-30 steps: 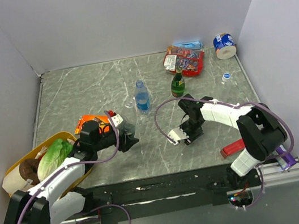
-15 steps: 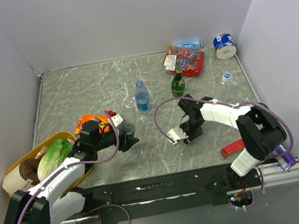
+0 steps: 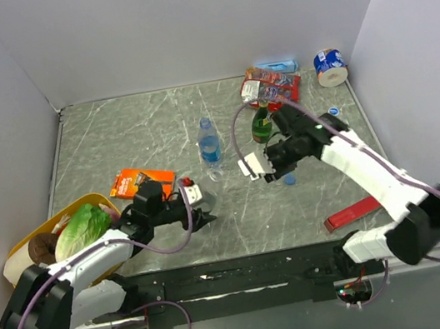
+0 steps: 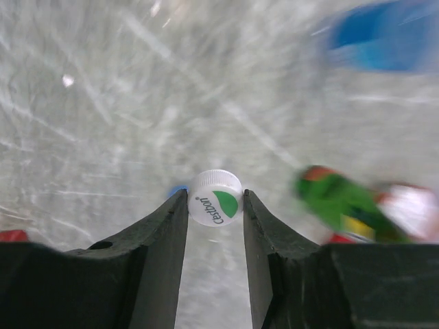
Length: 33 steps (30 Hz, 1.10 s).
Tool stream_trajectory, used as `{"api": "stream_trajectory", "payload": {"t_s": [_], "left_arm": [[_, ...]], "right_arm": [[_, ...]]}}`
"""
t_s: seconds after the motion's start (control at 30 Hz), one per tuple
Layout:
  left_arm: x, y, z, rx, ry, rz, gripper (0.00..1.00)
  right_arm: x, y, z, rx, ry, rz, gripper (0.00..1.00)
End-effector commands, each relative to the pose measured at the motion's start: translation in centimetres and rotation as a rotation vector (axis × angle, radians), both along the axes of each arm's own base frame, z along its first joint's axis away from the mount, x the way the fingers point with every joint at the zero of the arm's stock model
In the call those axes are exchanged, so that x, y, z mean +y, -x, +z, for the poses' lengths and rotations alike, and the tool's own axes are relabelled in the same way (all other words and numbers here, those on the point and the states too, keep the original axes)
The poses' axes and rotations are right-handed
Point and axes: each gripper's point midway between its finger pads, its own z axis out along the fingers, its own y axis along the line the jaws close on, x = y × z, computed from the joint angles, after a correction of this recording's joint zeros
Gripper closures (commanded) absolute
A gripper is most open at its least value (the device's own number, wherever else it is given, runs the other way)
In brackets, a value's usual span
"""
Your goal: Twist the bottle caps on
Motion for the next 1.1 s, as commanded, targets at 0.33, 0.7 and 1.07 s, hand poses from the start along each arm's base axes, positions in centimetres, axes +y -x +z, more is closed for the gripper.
{"api": "stream_trajectory", "payload": {"t_s": [0.33, 0.7, 1.07], "left_arm": [[-4.5, -0.7, -0.4, -0.439, -0.025, -0.277, 0.99], [-4.8, 0.3, -1.0, -0.395, -0.011, -0.285, 0.99], [-5.3, 0.1, -1.0, -0.334, -0.021, -0.281, 0.99]], "right_arm": [[4.9, 7.7, 12.0, -0.094, -0.13, 0.252, 0.64], [7.0, 10.6, 11.7, -0.086, -0.095, 0.431, 0.65], [9.1, 10.1, 12.7, -0.111, -0.131, 0.415, 0.65]]}}
